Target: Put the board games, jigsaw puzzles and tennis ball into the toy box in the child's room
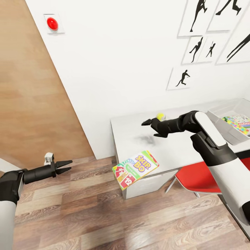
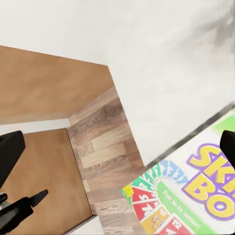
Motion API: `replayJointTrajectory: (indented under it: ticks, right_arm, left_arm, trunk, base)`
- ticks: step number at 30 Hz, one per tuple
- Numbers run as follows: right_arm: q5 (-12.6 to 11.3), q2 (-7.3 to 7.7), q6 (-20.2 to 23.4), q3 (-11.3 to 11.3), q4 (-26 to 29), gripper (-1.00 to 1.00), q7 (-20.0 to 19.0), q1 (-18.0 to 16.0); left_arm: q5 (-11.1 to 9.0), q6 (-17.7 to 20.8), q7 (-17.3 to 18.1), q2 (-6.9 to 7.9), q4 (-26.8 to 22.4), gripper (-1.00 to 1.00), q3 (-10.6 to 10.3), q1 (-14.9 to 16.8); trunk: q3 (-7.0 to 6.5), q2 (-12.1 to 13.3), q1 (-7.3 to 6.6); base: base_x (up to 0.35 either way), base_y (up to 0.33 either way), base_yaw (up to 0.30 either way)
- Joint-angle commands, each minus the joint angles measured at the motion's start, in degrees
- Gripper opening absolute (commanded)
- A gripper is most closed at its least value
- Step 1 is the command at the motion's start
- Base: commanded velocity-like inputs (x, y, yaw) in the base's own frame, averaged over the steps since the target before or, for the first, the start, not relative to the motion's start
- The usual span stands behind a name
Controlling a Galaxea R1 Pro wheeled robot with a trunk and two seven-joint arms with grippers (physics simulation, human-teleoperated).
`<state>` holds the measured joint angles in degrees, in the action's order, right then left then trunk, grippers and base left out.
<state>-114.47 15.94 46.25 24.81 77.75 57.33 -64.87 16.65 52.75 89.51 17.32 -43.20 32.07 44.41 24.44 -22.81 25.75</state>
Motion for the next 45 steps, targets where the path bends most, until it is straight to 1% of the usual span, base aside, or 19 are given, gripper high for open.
replayJointTrajectory:
  ticks: [1, 4, 7, 12, 14, 19, 27, 37, 45]
  right_arm:
    - [-0.4, 0.07, 0.1, 0.1, 0.0, 1.0, -0.4, -0.1]
    - [-0.4, 0.11, 0.1, 0.0, 0.0, 1.0, -1.4, -0.1]
    - [-0.4, 0.13, 0.1, 0.0, 0.0, 1.0, -1.7, -0.1]
    - [-0.4, 0.14, 0.1, 0.0, 0.0, 1.0, -2.0, -0.1]
    - [-0.4, 0.15, 0.1, 0.0, 0.0, 1.0, -2.1, -0.1]
    - [-0.4, 0.15, 0.1, 0.0, 0.0, 1.0, -2.1, -0.1]
    - [-0.4, 0.1, 0.1, 0.1, 0.0, 1.0, -2.1, -0.1]
    - [-0.4, 0.08, 0.1, 0.1, 0.0, 1.0, -2.1, -0.1]
    - [-0.4, 0.09, 0.1, 0.0, 0.0, 1.0, -2.1, -0.1]
  left_arm:
    - [0.6, -0.1, 0.5, -0.23, 0.9, 1.0, 0.2, 0.1]
    - [0.5, -1.9, 0.5, -0.64, 2.0, 1.0, 0.2, 0.1]
    - [0.2, -2.6, 0.5, -1.02, 2.3, 1.0, 0.2, 0.1]
    - [-0.1, -3.1, 0.5, -2.09, 2.6, 1.0, 0.1, 0.1]
    - [-0.2, -3.3, 0.5, -2.76, 2.7, 1.0, 0.1, 0.1]
    - [-0.2, -3.5, 0.5, -3.39, 2.7, 1.0, 0.0, 0.1]
    - [-0.3, -3.6, 0.5, -3.56, 2.7, 1.0, 0.0, 0.1]
    - [-0.4, -3.6, 0.5, -3.76, 2.7, 1.0, 0.0, 0.1]
    - [-0.9, -3.6, 0.5, -4.26, 2.8, 1.0, 0.1, 0.1]
  trunk:
    - [0.09, -0.1, 0.03]
    - [0.09, -0.1, 0.03]
    - [0.09, -0.1, 0.03]
    - [0.09, -0.1, 0.03]
    - [0.09, -0.1, 0.03]
    - [0.09, -0.1, 0.03]
    - [0.09, -0.1, 0.03]
    - [-0.01, -0.1, 0.03]
    - [-0.02, -0.1, 0.03]
  base:
    - [0.0, 0.013, 0.0]
    - [0.0, 0.008, 0.0]
    - [0.0, 0.004, 0.0]
    - [0.0, 0.001, 0.0]
    - [0.0, 0.0, 0.0]
    - [0.004, 0.0, 0.0]
    - [0.102, 0.0, -0.01]
    - [0.035, 0.0, -0.095]
    - [0.146, 0.039, -0.018]
